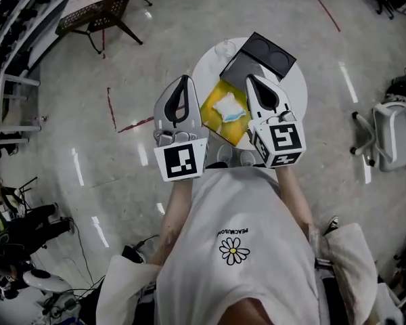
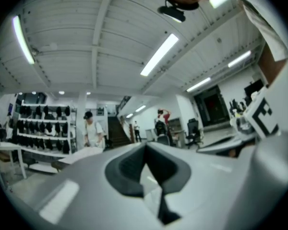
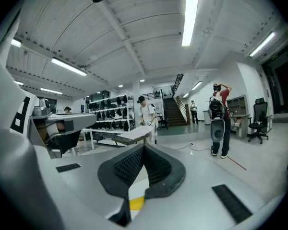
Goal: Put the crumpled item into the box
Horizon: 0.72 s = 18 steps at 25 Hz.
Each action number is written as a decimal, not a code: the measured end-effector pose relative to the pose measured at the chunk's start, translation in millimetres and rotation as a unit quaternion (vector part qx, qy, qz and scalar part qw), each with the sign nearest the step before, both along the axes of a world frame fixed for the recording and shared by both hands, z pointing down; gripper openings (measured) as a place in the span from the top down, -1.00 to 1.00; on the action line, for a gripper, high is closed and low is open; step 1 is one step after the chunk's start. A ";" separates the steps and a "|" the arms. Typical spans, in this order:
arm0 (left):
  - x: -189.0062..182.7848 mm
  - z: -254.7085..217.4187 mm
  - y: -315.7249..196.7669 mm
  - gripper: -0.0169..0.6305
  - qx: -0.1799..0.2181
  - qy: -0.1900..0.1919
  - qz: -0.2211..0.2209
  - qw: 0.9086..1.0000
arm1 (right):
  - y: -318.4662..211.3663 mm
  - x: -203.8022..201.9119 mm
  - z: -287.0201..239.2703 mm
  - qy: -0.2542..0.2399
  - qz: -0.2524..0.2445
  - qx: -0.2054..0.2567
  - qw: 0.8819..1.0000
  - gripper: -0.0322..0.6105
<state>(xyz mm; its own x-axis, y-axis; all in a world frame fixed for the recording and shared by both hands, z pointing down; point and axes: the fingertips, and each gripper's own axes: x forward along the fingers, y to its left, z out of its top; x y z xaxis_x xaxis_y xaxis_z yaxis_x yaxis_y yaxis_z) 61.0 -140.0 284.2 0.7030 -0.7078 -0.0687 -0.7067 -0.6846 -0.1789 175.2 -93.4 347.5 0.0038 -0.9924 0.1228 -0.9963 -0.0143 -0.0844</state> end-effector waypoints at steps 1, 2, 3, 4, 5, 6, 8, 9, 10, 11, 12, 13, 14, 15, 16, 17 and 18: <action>1.4 5.4 0.7 0.94 -0.006 -0.002 0.001 1.000 | 2.6 0.5 7.3 -0.002 0.002 -0.010 1.000 0.90; 2.6 10.5 1.3 0.94 -0.012 -0.005 0.003 1.000 | 4.9 0.6 13.8 -0.003 0.003 -0.020 1.000 0.90; 3.4 15.4 1.9 0.94 -0.018 -0.008 0.004 1.000 | 6.7 0.4 19.3 -0.002 0.005 -0.029 1.000 0.90; 4.1 20.1 2.5 0.94 -0.024 -0.012 0.006 1.000 | 8.2 0.2 23.8 0.001 0.006 -0.037 0.999 0.90; 5.1 24.7 3.6 0.94 -0.029 -0.014 0.008 0.999 | 9.7 0.3 27.2 0.004 0.007 -0.043 0.999 0.90; 6.4 28.8 4.8 0.94 -0.034 -0.017 0.010 0.999 | 11.1 1.0 29.3 0.005 0.009 -0.046 0.999 0.90; 9.0 32.4 5.8 0.94 -0.039 -0.020 0.014 0.999 | 11.9 3.3 28.8 0.005 0.013 -0.045 0.999 0.90; 9.6 31.6 4.8 0.94 -0.040 -0.020 0.015 0.999 | 11.2 4.3 27.0 0.005 0.015 -0.044 0.999 0.90; 9.8 29.9 3.4 0.94 -0.040 -0.019 0.016 0.999 | 10.1 4.9 25.1 0.005 0.017 -0.043 0.999 0.90; 9.6 28.3 2.1 0.94 -0.039 -0.018 0.017 0.999 | 9.1 5.2 23.8 0.005 0.019 -0.043 0.999 0.90; 9.4 27.4 1.2 0.94 -0.039 -0.017 0.017 0.999 | 8.6 5.6 23.3 0.005 0.020 -0.043 0.999 0.90; 9.1 27.2 0.7 0.94 -0.039 -0.016 0.016 0.999 | 8.7 6.0 23.5 0.005 0.021 -0.043 0.999 0.90; 8.8 27.6 0.4 0.94 -0.040 -0.016 0.015 0.999 | 9.0 6.6 23.8 0.005 0.022 -0.042 0.999 0.90; 8.7 28.2 0.0 0.94 -0.041 -0.016 0.014 0.999 | 9.4 7.2 24.1 0.005 0.023 -0.042 0.999 0.90; 8.6 28.5 -0.5 0.94 -0.041 -0.016 0.014 0.999 | 9.8 7.6 24.3 0.007 0.024 -0.042 0.999 0.90; 8.4 28.8 -0.9 0.94 -0.041 -0.015 0.013 0.999 | 10.0 7.7 24.7 0.008 0.024 -0.042 0.999 0.90; 8.1 29.0 -1.2 0.94 -0.041 -0.015 0.013 0.999 | 10.2 7.6 25.2 0.010 0.023 -0.043 0.999 0.90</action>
